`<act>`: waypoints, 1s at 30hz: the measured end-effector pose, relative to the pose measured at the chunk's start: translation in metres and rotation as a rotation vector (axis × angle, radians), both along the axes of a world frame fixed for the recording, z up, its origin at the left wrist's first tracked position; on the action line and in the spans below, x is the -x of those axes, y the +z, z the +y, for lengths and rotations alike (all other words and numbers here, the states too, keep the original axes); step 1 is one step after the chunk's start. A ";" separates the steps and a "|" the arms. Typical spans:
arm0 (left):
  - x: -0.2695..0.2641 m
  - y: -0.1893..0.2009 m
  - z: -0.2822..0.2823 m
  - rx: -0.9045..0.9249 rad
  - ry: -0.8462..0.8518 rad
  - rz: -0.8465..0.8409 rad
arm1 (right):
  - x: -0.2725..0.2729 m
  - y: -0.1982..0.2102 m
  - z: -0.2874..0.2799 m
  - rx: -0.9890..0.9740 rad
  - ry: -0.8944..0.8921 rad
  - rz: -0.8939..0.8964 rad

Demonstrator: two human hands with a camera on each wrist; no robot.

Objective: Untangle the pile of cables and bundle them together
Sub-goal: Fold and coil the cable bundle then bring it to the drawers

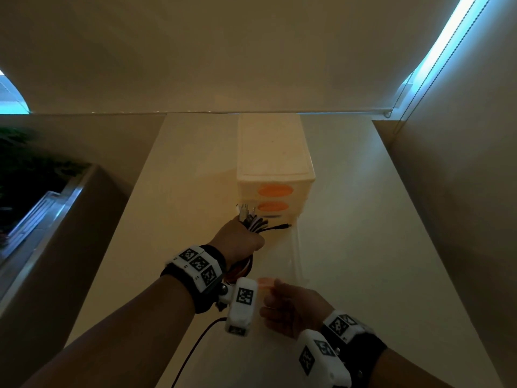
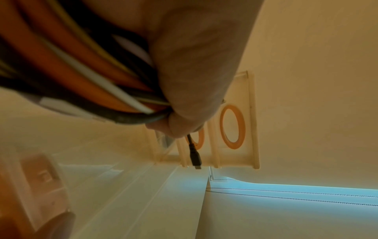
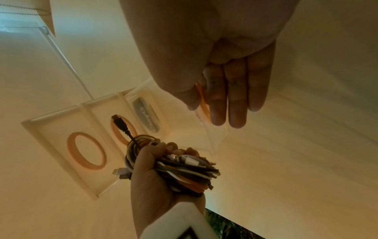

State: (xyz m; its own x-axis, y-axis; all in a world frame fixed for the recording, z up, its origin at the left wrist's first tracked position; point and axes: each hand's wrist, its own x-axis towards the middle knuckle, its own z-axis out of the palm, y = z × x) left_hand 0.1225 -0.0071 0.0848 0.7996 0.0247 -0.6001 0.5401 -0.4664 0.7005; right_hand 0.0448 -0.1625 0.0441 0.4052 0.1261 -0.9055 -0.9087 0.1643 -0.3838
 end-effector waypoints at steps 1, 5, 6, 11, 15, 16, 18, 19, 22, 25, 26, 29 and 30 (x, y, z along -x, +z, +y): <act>0.000 0.000 0.000 0.002 0.000 -0.005 | 0.000 0.001 0.000 0.001 0.012 0.000; 0.001 0.002 -0.002 0.003 0.015 -0.022 | 0.000 0.004 -0.005 0.002 0.044 0.089; 0.001 0.002 -0.004 0.004 0.026 -0.020 | -0.001 0.007 -0.008 -0.012 0.060 0.121; -0.008 -0.010 -0.012 -0.003 0.122 -0.026 | -0.010 0.034 -0.021 0.018 0.127 -0.081; -0.012 -0.019 -0.021 -0.104 0.121 -0.036 | -0.030 0.044 -0.014 0.261 0.050 -0.571; -0.013 -0.021 -0.023 -0.141 0.108 -0.033 | -0.035 0.045 -0.011 0.317 0.062 -0.660; -0.014 -0.023 -0.030 -0.224 0.063 -0.050 | -0.041 0.046 -0.006 0.373 0.115 -0.755; -0.014 -0.023 -0.033 -0.270 0.033 -0.084 | -0.043 0.046 -0.004 0.383 0.142 -0.781; -0.013 -0.023 -0.045 -0.385 -0.044 -0.177 | -0.050 0.041 0.000 0.460 0.176 -0.875; -0.010 -0.025 -0.052 -0.436 -0.076 -0.245 | -0.055 0.037 -0.001 0.507 0.197 -0.884; -0.009 -0.028 -0.053 -0.443 -0.084 -0.255 | -0.056 0.039 0.000 0.534 0.224 -0.880; -0.009 -0.033 -0.053 -0.473 -0.108 -0.287 | -0.062 0.036 0.001 0.570 0.251 -0.861; -0.009 -0.034 -0.053 -0.477 -0.110 -0.286 | -0.063 0.034 0.001 0.570 0.252 -0.852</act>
